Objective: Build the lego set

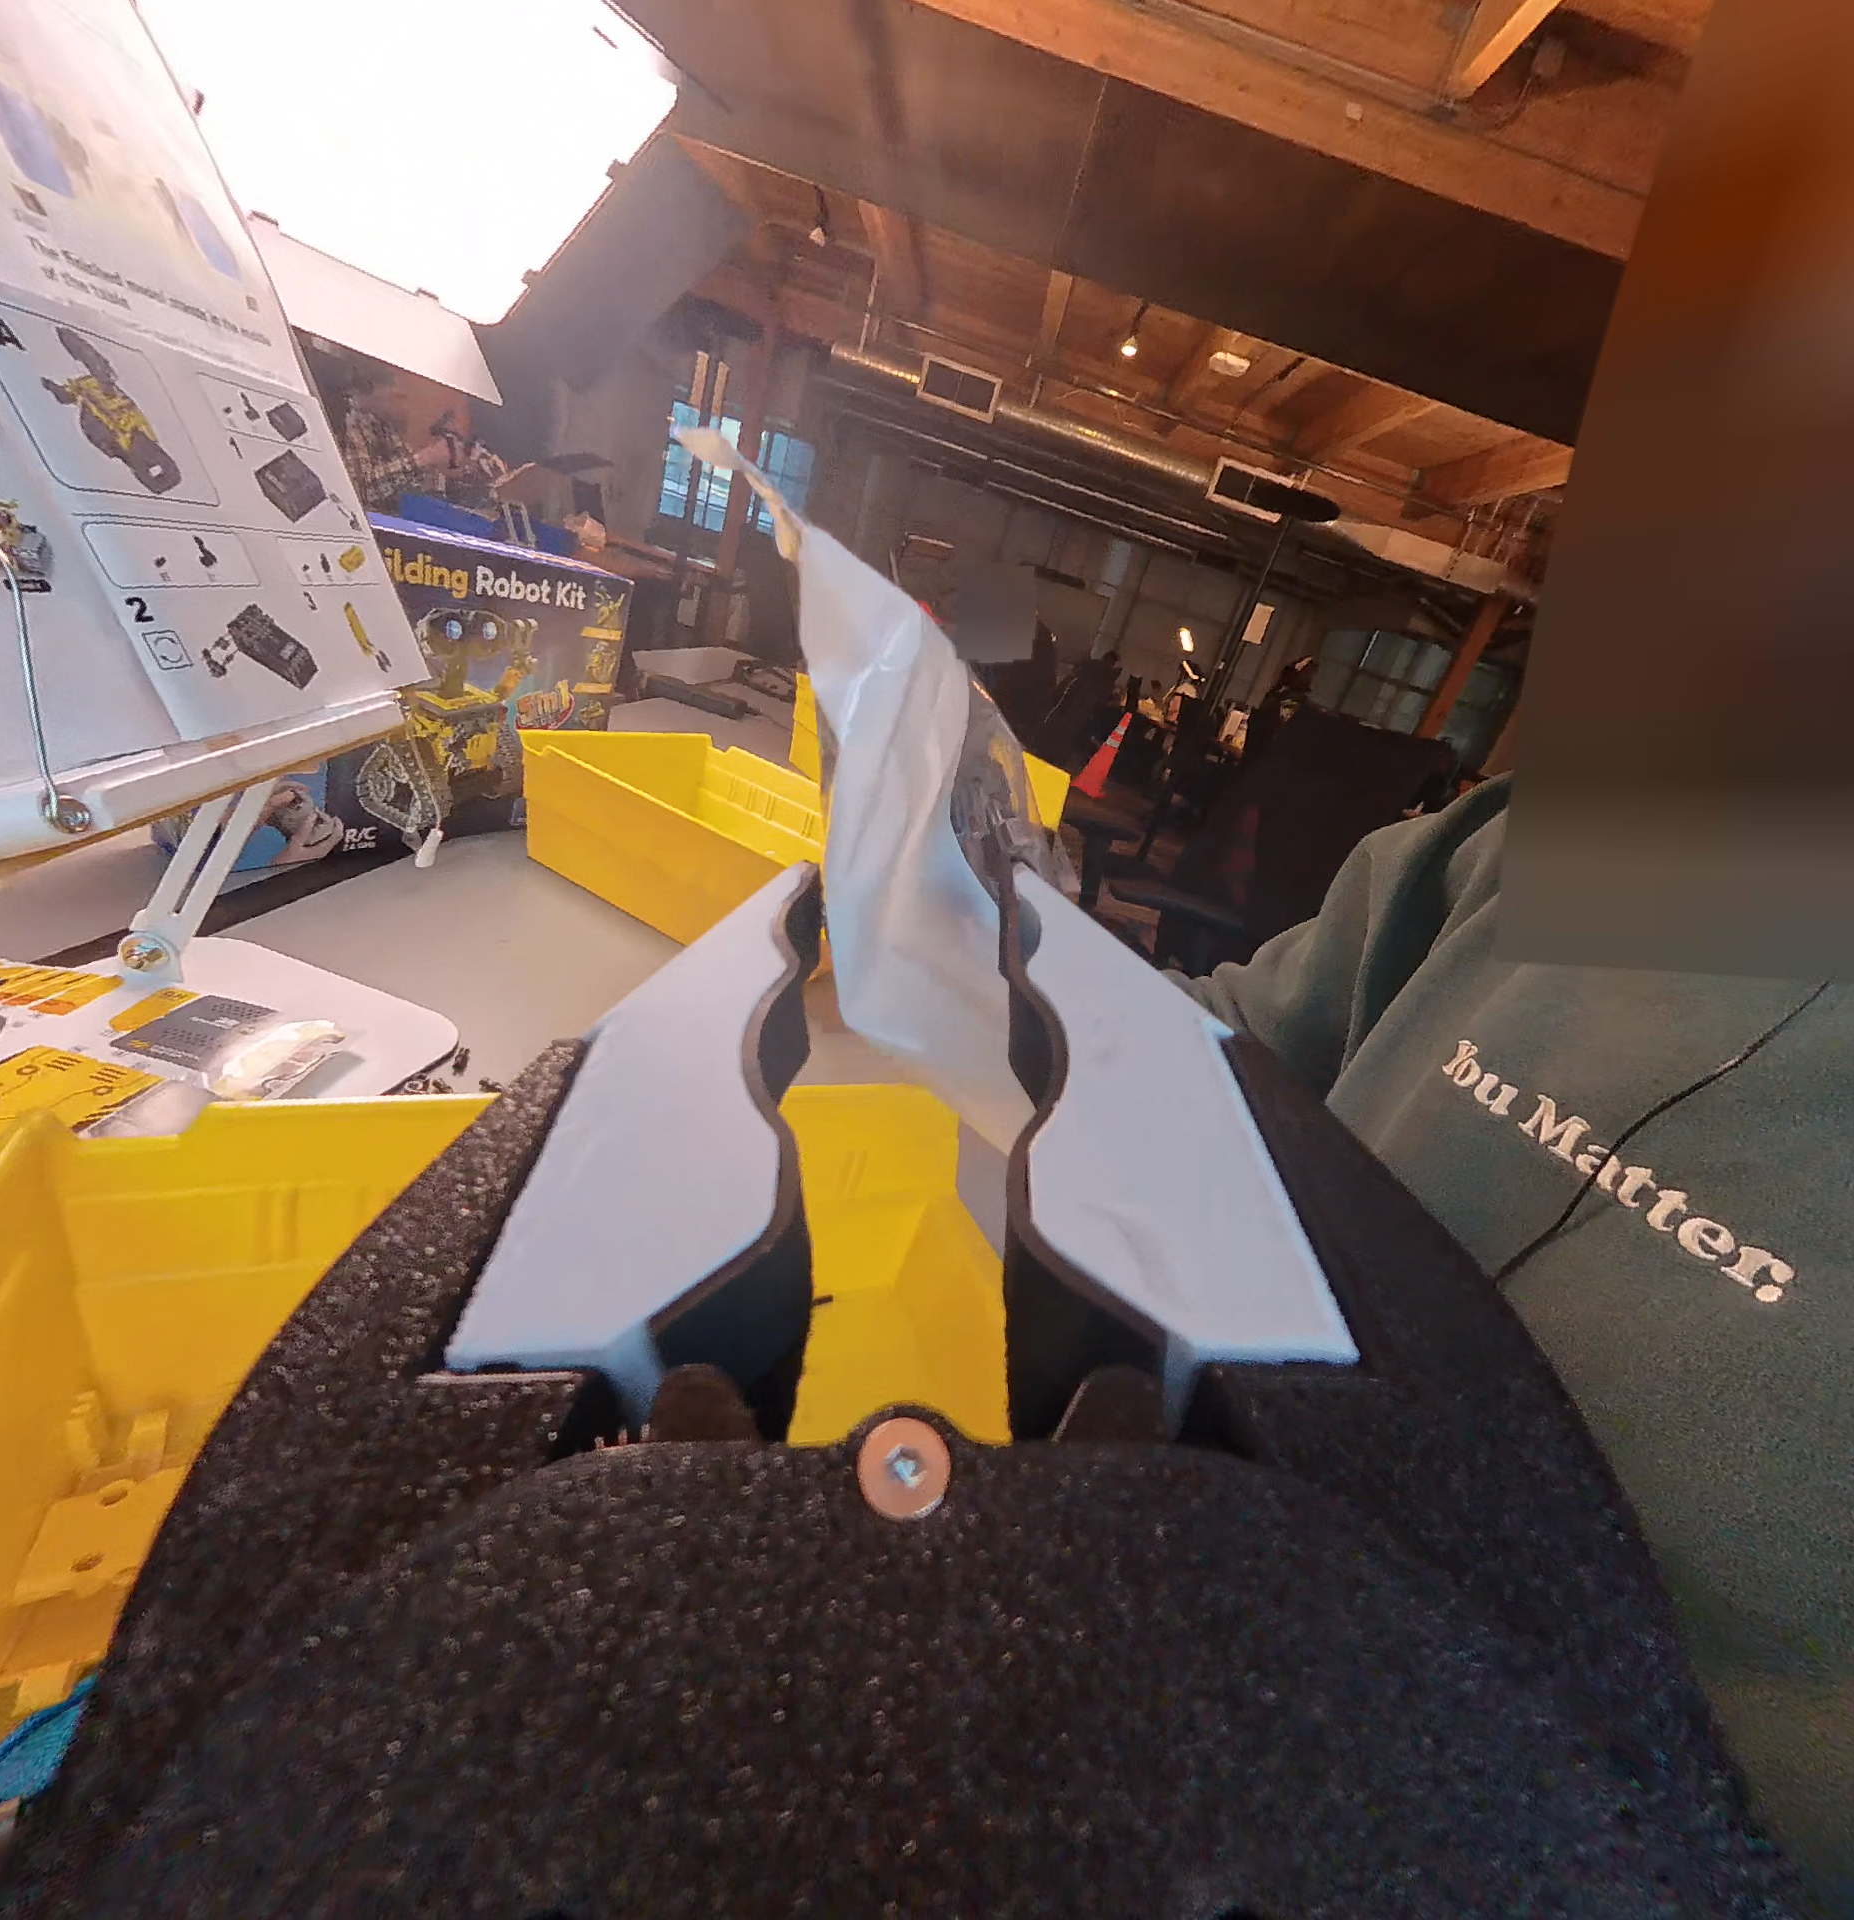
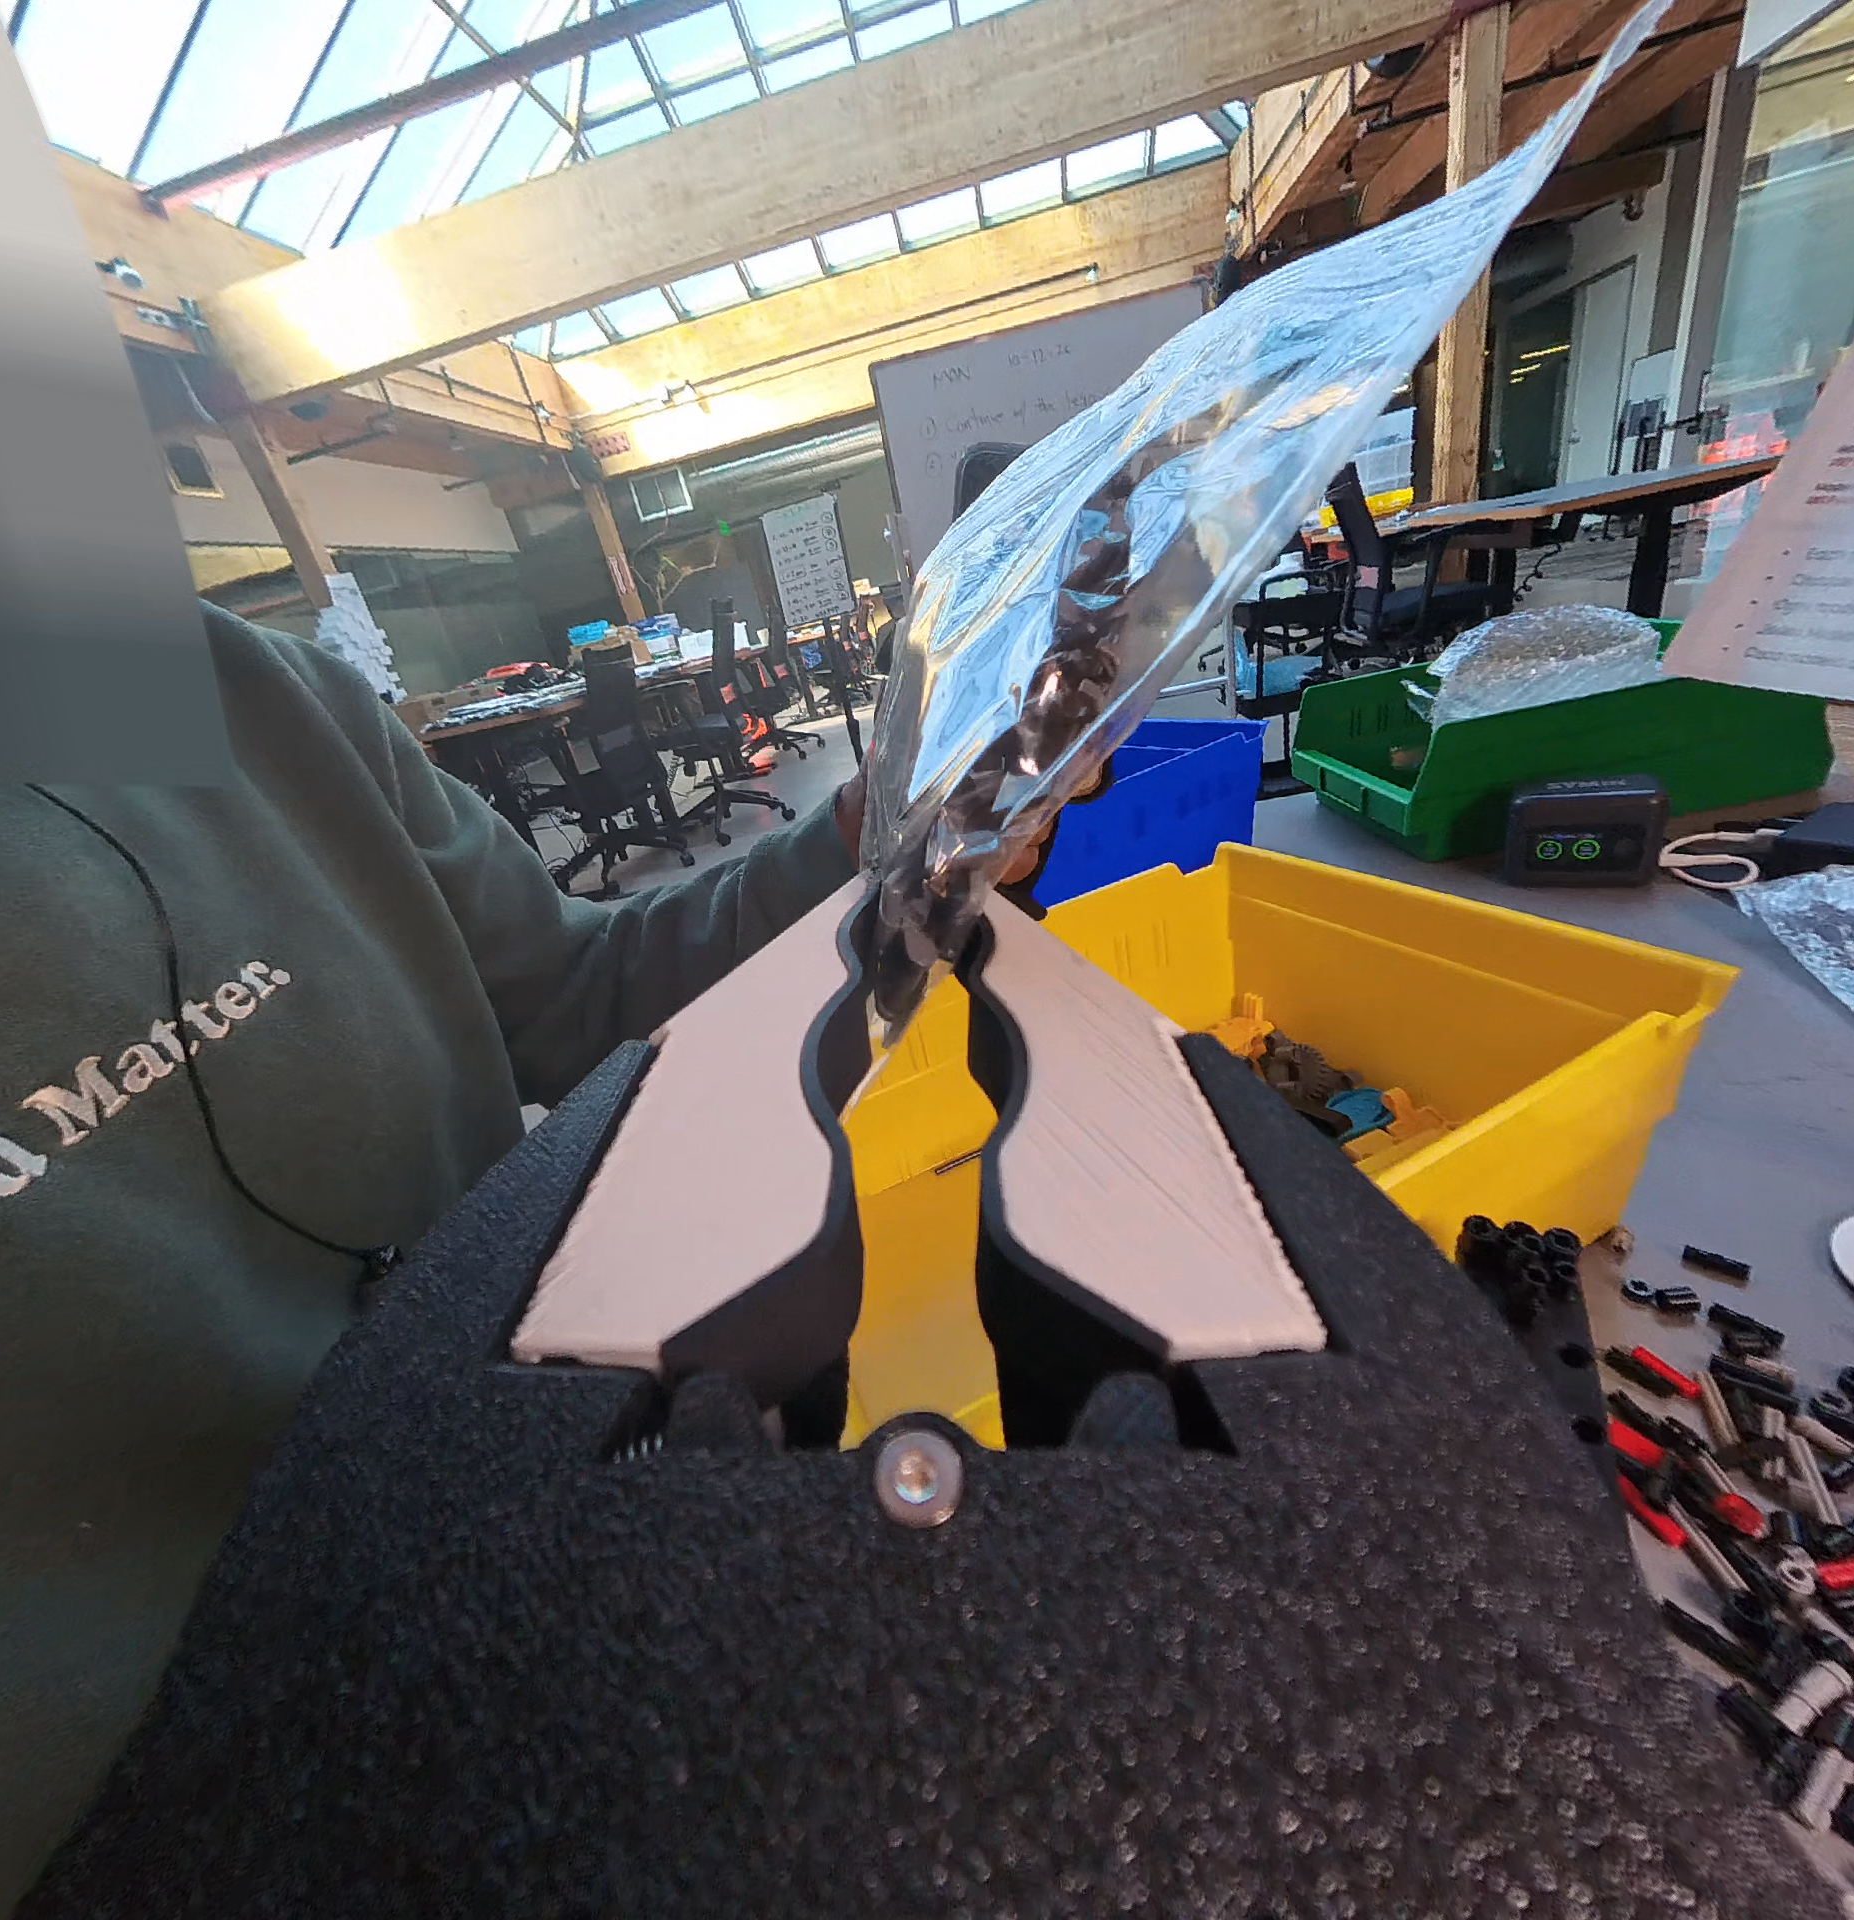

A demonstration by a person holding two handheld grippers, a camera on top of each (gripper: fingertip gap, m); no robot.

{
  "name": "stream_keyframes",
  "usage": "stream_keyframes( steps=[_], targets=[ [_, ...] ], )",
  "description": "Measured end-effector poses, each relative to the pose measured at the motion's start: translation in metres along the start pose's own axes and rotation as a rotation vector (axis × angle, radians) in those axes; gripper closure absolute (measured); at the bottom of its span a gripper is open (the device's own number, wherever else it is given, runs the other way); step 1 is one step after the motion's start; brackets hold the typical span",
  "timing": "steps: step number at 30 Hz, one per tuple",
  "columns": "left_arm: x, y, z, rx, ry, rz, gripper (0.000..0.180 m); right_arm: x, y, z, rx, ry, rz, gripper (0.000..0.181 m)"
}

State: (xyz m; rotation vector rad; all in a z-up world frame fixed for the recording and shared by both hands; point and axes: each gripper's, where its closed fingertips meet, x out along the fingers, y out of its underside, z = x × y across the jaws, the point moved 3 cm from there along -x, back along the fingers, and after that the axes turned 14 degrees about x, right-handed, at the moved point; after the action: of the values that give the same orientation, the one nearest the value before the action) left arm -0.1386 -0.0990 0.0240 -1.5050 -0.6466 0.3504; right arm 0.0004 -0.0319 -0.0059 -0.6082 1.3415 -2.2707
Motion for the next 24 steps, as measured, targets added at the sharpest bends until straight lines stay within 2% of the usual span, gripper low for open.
stream_keyframes(
  steps=[5, 8, 12, 16, 22, 24],
  targets=[
    [0.014, 0.01, -0.004, 0.029, -0.009, 0.132, 0.128, -0.005, -0.006, -0.004, 0.007, 0.017, -0.039, 0.172],
    [0.026, 0.014, -0.004, 0.044, 0.002, 0.199, 0.127, -0.009, -0.011, -0.006, -0.006, 0.044, -0.055, 0.172],
    [0.041, 0.014, 0.01, 0.054, -0.013, 0.255, 0.148, -0.007, -0.013, -0.014, -0.072, 0.123, 0.003, 0.173],
    [0.052, -0.01, 0.018, 0.105, 0.042, 0.226, 0.161, -0.009, -0.037, -0.012, -0.171, 0.163, 0.022, 0.174],
    [0.071, -0.045, 0.022, 0.358, 0.056, 0.249, 0.162, -0.02, -0.077, -0.016, -0.398, 0.28, 0.089, 0.17],
    [0.073, -0.05, 0.021, 0.402, 0.061, 0.239, 0.162, -0.023, -0.083, -0.015, -0.436, 0.286, 0.088, 0.161]
  ],
)
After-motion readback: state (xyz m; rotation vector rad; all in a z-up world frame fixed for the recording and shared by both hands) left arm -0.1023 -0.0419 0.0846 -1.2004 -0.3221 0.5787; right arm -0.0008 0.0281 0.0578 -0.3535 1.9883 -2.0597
